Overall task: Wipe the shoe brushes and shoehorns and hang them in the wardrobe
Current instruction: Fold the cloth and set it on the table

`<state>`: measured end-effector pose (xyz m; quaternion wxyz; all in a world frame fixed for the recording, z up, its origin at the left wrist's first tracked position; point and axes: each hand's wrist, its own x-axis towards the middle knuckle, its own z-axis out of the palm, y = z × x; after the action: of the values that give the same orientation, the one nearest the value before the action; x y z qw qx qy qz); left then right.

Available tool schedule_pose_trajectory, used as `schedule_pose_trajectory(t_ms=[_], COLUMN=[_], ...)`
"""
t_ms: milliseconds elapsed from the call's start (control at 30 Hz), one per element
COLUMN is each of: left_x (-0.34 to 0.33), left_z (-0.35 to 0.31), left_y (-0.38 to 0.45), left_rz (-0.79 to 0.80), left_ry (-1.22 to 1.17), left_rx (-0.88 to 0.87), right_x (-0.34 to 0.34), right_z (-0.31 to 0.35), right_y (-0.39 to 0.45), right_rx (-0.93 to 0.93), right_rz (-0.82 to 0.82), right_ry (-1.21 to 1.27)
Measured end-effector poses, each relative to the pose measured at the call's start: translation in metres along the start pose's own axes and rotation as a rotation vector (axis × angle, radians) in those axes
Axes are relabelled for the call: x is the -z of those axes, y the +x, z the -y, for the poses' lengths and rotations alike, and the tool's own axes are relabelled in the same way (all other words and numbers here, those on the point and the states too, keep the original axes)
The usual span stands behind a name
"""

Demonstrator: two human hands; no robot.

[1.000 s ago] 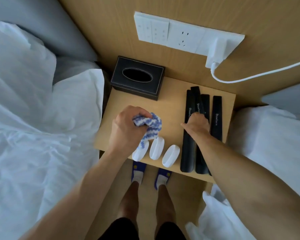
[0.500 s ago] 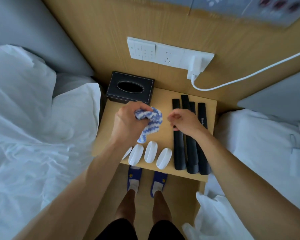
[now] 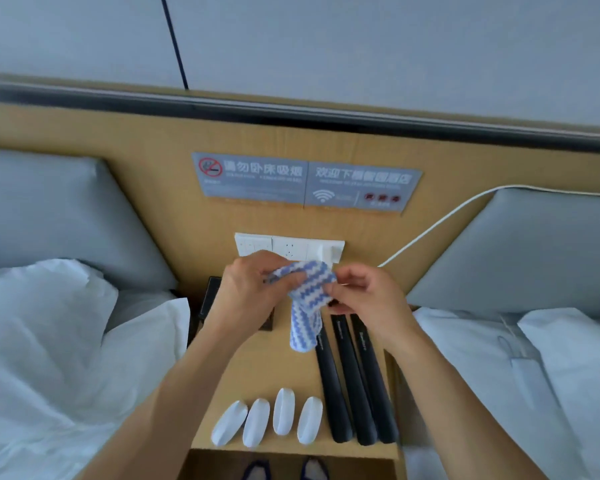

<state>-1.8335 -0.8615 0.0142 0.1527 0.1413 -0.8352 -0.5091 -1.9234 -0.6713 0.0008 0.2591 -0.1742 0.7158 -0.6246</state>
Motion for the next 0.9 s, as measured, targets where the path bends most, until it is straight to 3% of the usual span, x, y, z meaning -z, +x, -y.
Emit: schedule_pose_trajectory(t_ms=[233, 367, 500, 633, 800, 900], left_x=[0.026, 0.034, 0.033, 0.036, 0.065, 0.077], left_z=[-0.057, -0.089, -0.110, -0.115, -0.112, -0.107], left_y=[0.020, 0.036, 0.048, 0.054, 0.054, 0.052], left_rz=[-0.045, 0.020, 0.140, 0.207, 0.403, 0.418], left_ry=[0.169, 0.092, 0.078, 0.143, 0.158, 0.239], left_rx=[-0.299, -0.259, -0.194, -0.138, -0.113, -0.150], right_x=[0.009, 0.012, 0.010, -0.008, -0.009, -0.007], right_z=[0.073, 0.101, 0.119, 0.117, 0.113, 0.117], right_y=[-0.008, -0.010, -0.016, -0.013, -0.011, -0.015], right_rx=[0.085, 0.176, 0.251, 0.371, 0.409, 0.326], right_rz=[-0.120, -0.196, 0.035, -0.067, -0.132, -0.116], right_ry=[-0.134, -0.226, -0.467, -0.747, -0.546, -0.326])
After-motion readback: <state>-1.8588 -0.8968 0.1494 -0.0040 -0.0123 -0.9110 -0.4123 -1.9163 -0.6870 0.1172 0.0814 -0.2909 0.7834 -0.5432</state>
